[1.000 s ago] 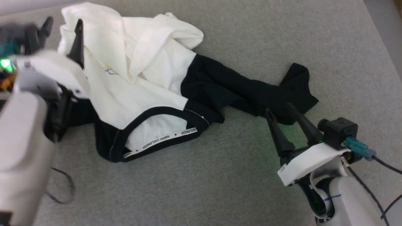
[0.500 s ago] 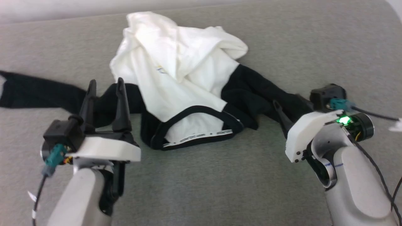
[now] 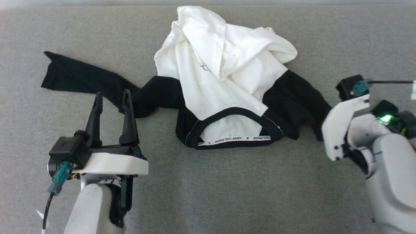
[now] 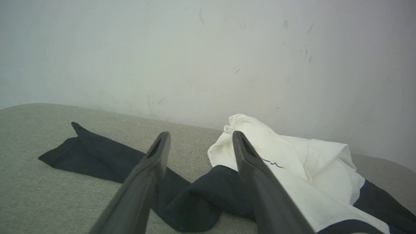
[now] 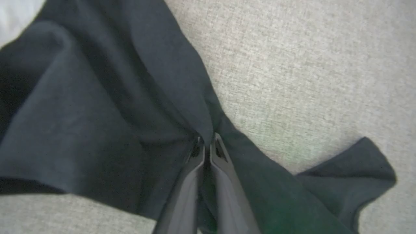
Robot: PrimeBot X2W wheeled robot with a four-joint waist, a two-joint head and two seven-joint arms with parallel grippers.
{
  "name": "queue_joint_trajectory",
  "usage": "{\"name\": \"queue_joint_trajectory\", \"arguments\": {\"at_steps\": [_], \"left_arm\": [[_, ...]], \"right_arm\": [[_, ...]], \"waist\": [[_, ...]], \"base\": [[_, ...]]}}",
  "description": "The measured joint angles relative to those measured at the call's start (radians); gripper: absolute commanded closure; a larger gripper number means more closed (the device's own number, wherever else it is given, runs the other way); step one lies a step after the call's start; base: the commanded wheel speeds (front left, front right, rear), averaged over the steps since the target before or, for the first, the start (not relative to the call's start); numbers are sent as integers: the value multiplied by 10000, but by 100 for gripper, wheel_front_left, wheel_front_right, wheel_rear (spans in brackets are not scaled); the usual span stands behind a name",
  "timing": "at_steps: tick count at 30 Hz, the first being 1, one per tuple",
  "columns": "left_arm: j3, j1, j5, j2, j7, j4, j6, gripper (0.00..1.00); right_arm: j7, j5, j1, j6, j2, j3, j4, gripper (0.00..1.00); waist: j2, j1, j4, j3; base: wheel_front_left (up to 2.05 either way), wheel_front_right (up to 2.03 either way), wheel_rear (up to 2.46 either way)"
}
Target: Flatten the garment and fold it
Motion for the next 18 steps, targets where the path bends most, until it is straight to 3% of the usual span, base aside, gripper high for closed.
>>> {"name": "queue_joint_trajectory", "arguments": {"at_steps": [4,10,13,18], "left_arm": [[268,33,282,-199,0,31,-297,0],[533,33,583,-408,0,176,-652,0],[568,19,669,-462,0,297,-840,0],[604,-58,838,-552,0,470,-986,0]], "right_arm": [[341,157,6,4,-842,-142,-405,100],[52,-460,-167,2,-2433,-1916,-690,100],[-589,-913,-587,0,-2543,-2890,-453,100],[-2249,-1593,-1292,2,-2153,-3785,313,100]], "waist": [[0,1,43,-2],[0,1,47,139],[0,1,73,275],[0,2,129,523]], "base": [[0,0,0],[0,0,0],[0,0,0],[0,0,0]]}}
